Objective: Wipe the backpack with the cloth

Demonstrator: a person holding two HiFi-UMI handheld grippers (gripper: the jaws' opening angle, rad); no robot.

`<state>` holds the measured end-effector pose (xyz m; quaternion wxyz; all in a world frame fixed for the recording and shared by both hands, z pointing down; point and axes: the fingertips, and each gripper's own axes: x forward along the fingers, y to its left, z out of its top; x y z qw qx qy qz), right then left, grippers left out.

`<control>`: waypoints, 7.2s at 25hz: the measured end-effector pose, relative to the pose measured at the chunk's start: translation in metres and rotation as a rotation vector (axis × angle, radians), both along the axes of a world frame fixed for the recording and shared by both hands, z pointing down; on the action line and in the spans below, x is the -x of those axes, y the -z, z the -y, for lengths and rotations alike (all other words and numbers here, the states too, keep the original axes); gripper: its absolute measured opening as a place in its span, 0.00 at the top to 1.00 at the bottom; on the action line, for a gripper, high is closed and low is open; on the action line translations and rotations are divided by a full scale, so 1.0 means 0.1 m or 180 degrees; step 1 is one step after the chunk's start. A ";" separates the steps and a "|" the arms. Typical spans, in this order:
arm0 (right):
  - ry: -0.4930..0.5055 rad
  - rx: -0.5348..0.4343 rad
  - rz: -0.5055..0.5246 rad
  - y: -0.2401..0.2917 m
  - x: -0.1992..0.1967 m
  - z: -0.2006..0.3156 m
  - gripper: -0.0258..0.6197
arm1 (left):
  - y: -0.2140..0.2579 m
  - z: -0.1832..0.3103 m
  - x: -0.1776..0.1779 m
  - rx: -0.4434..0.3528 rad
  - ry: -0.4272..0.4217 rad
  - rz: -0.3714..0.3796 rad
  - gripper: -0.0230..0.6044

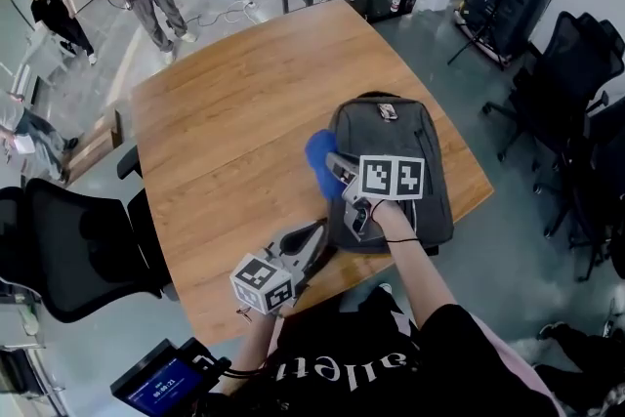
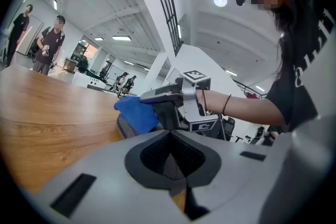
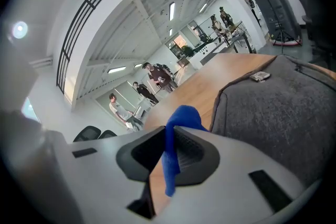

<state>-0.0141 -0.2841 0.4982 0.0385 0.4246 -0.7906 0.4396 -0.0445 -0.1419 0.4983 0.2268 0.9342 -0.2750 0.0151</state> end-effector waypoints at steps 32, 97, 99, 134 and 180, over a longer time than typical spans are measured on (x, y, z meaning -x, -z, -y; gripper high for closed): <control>-0.0832 0.0134 -0.0110 -0.10 -2.08 -0.44 0.87 | 0.18 0.06 -0.29 -0.0021 -0.0117 0.0042 0.96; -0.0258 0.0322 -0.0614 -0.24 -1.69 0.79 0.87 | 0.22 0.28 -0.13 0.0048 0.0174 -0.0133 0.96; -0.0402 0.0360 -0.0585 -0.24 -1.96 0.72 0.87 | 0.23 0.26 -0.18 0.0064 0.0126 -0.0132 0.96; -0.0122 0.0103 -0.0341 0.15 -1.45 1.41 0.87 | 0.13 0.29 -0.13 0.0045 0.0132 0.0000 0.96; -0.1240 0.0686 -0.0037 -0.54 -3.26 0.72 0.87 | 0.16 0.23 -0.67 -0.0052 -0.0417 0.0142 0.96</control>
